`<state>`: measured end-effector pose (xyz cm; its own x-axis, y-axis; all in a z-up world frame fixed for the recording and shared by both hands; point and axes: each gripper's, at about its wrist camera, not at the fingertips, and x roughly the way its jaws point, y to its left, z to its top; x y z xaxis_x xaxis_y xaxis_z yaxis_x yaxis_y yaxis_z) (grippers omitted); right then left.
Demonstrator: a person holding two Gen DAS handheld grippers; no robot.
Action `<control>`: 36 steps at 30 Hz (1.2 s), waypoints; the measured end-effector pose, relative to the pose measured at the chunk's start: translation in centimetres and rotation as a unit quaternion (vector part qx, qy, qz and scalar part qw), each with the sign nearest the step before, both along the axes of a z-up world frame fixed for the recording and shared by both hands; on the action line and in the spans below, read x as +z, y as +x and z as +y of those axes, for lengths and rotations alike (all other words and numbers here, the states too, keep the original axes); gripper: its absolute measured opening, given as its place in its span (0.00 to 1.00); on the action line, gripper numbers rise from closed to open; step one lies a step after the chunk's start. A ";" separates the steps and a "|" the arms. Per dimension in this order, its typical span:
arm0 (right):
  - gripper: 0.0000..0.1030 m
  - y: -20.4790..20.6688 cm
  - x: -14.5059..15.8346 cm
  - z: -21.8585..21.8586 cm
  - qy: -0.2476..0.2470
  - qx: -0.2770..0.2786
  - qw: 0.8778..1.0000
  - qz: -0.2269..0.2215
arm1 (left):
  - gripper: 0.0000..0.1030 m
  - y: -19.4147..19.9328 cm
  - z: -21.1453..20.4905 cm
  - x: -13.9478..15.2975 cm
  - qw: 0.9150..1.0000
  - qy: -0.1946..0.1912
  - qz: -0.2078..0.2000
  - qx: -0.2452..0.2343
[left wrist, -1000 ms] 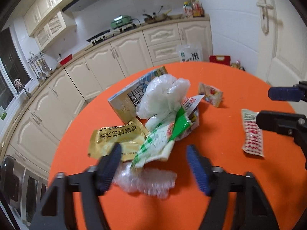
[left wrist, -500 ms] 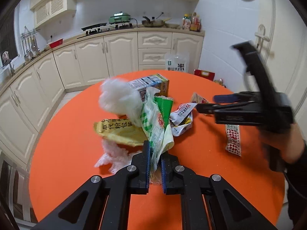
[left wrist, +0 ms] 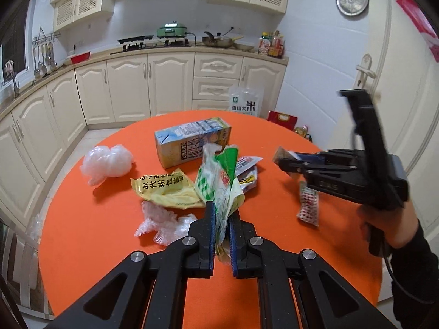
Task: Collect trash
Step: 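Grasp the green-print wrapper with the left tool while the right tool grasps the white cup, then carry the wrapper and cup to the blue bin and open both tools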
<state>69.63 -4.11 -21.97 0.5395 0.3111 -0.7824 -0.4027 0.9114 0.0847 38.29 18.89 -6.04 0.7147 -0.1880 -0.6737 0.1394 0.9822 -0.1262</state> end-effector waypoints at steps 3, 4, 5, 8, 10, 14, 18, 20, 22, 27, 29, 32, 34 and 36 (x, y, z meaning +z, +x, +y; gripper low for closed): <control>0.21 -2.8 2.0 -0.8 0.026 0.009 1.000 -0.011 | 0.03 -0.7 -1.8 0.2 1.000 0.003 -0.007 -0.001; 0.21 -3.3 2.4 -1.0 0.034 0.012 0.999 -0.011 | 0.03 -1.2 -2.5 0.4 1.000 0.004 -0.010 -0.001; 0.21 -4.1 2.8 -1.2 0.042 0.015 0.999 -0.012 | 0.03 -1.7 -2.9 0.7 1.000 0.004 -0.012 -0.003; 0.21 -6.6 3.9 -1.8 0.060 0.022 0.998 -0.016 | 0.02 -4.0 -4.1 1.3 1.000 0.007 -0.020 -0.008; 0.21 -8.2 4.4 -2.3 0.070 0.027 0.997 -0.018 | 0.02 -5.3 -4.9 1.5 1.000 0.008 -0.022 -0.014; 0.21 -11.2 5.3 -2.9 0.089 0.031 0.995 -0.021 | 0.02 -7.8 -7.3 2.0 0.999 0.017 -0.023 -0.024; 0.21 -14.1 6.0 -4.2 0.097 0.027 0.995 -0.030 | 0.02 -10.0 -10.1 3.2 0.999 0.022 -0.028 -0.040; 0.21 -15.6 6.3 -5.7 0.102 0.018 0.994 -0.032 | 0.02 -11.0 -12.1 3.9 0.998 0.027 -0.033 -0.055; 0.21 -17.2 6.7 -7.5 0.104 0.004 0.994 -0.038 | 0.02 -11.9 -13.8 4.3 0.996 0.030 -0.036 -0.070; 0.21 -21.2 7.4 -13.4 0.098 -0.047 0.993 -0.051 | 0.02 -12.9 -20.6 4.6 0.990 0.035 -0.037 -0.130; 0.21 -22.4 7.2 -16.0 0.089 -0.072 0.992 -0.052 | 0.02 -12.9 -23.3 4.3 0.987 0.037 -0.032 -0.156; 0.21 -24.4 6.4 -19.8 0.076 -0.109 0.990 -0.046 | 0.02 -12.6 -27.4 3.5 0.980 0.042 -0.020 -0.194; 0.21 -25.2 5.5 -21.9 0.066 -0.132 0.988 -0.039 | 0.02 -12.3 -29.9 2.9 0.976 0.046 -0.011 -0.214; 0.21 -26.0 4.1 -24.1 0.070 -0.152 0.986 -0.023 | 0.02 -11.9 -32.2 2.1 0.972 0.051 -0.001 -0.231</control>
